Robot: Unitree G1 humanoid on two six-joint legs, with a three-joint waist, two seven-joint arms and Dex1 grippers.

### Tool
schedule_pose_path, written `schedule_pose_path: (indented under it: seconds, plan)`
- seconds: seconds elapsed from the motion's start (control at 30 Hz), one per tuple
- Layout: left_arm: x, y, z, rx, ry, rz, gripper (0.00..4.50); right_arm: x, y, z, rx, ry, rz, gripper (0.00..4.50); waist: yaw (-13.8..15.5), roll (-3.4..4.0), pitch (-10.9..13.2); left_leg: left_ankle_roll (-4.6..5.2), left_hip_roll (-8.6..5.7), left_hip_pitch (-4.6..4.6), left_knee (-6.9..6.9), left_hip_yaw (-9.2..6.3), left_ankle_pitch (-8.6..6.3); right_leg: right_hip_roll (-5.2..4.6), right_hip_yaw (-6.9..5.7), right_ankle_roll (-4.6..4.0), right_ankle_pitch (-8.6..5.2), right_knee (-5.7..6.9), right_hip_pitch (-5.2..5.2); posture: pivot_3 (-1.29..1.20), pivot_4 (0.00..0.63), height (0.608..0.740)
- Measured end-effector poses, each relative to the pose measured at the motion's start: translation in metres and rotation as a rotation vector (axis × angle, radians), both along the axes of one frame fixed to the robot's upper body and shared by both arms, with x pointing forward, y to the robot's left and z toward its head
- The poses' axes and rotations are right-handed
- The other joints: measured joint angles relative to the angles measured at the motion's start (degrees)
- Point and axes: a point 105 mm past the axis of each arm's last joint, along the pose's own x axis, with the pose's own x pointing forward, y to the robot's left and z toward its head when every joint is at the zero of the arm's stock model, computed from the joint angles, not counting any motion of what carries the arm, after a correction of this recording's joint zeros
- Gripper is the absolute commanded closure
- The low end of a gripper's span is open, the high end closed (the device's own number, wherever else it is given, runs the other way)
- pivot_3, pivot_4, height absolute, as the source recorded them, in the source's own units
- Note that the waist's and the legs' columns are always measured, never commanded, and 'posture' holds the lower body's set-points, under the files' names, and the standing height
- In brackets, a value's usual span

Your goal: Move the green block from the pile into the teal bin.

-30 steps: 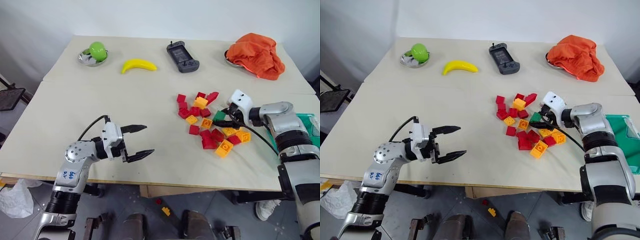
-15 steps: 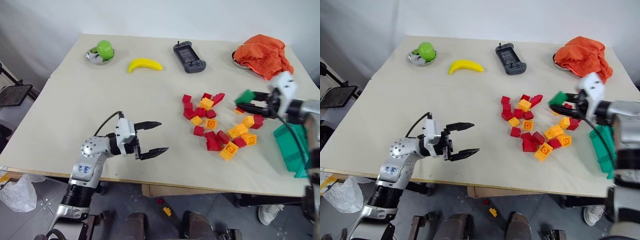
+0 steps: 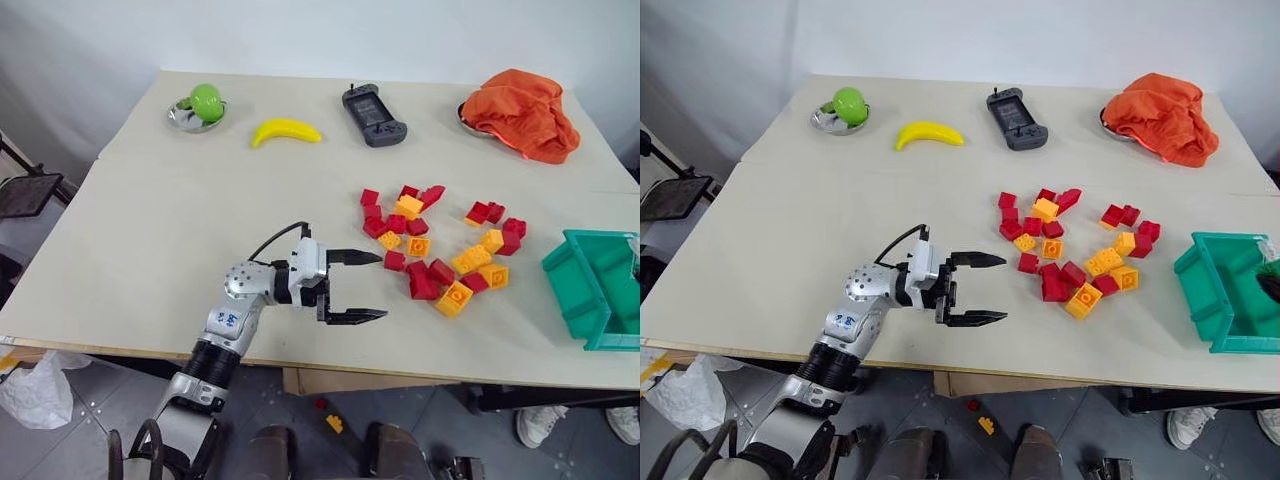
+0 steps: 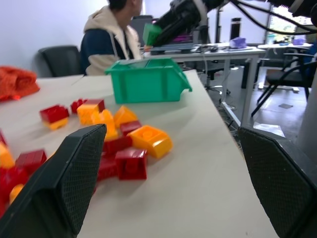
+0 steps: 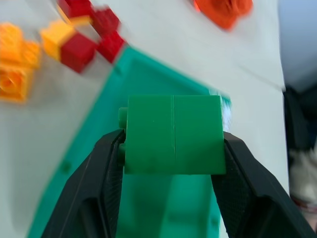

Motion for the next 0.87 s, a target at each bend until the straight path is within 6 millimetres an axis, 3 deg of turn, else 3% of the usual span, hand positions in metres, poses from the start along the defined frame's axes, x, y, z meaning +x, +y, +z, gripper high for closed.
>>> schedule_pose_path:
  seconds: [0.23,0.4,0.47,0.57,0.63,0.77,0.87]
  plan:
    - [0.004,0.008,-0.003,0.005,0.010,0.044,0.00,0.005,-0.008,-0.002,0.020,-0.024,-0.062,0.14,0.60,0.03,-0.02,0.01,-0.02,-0.01,0.04,-0.01,-0.01,0.00,0.02,0.01,0.01,0.02,0.00,0.00,0.150,0.740]
    - [0.007,0.025,-0.012,0.016,0.031,0.126,0.00,0.026,0.014,0.016,0.007,-0.125,0.062,0.04,0.47,0.05,-0.03,0.02,-0.01,0.03,0.05,0.02,-0.01,0.01,0.07,0.02,0.02,0.05,-0.01,0.00,0.150,0.740]
    - [0.010,0.034,-0.014,0.026,0.029,0.167,0.00,0.033,0.038,0.019,0.014,-0.134,0.203,0.04,0.51,0.04,-0.02,0.02,-0.01,0.02,0.06,0.02,-0.01,0.01,0.08,0.02,0.02,0.03,-0.01,0.00,0.150,0.740]
    - [0.021,0.059,-0.015,0.059,0.008,0.294,0.00,0.041,0.092,0.023,0.070,-0.170,0.482,0.04,0.24,0.03,-0.02,0.02,0.02,0.03,0.06,-0.02,-0.01,0.03,0.07,0.02,0.02,0.06,-0.01,0.00,0.150,0.740]
    - [0.027,0.072,-0.014,0.071,-0.016,0.364,0.00,0.043,0.114,0.019,0.100,-0.167,0.586,0.04,0.40,0.01,0.00,0.02,0.00,0.02,0.08,-0.02,-0.01,0.02,0.06,0.03,0.03,0.05,0.01,0.00,0.150,0.740]
    - [0.042,0.112,-0.015,0.089,-0.048,0.573,0.00,0.043,0.178,-0.020,0.175,-0.109,0.823,0.04,0.78,-0.12,0.06,0.02,-0.01,-0.01,0.09,-0.06,-0.02,0.02,0.03,0.04,0.03,0.05,0.00,0.00,0.150,0.740]
    - [0.045,0.136,-0.014,0.082,-0.057,0.687,0.00,0.041,0.204,-0.047,0.176,-0.104,0.905,0.04,0.89,-0.11,0.06,0.05,-0.06,-0.03,0.10,-0.06,-0.03,-0.01,0.05,0.06,0.04,0.05,-0.01,0.00,0.150,0.740]
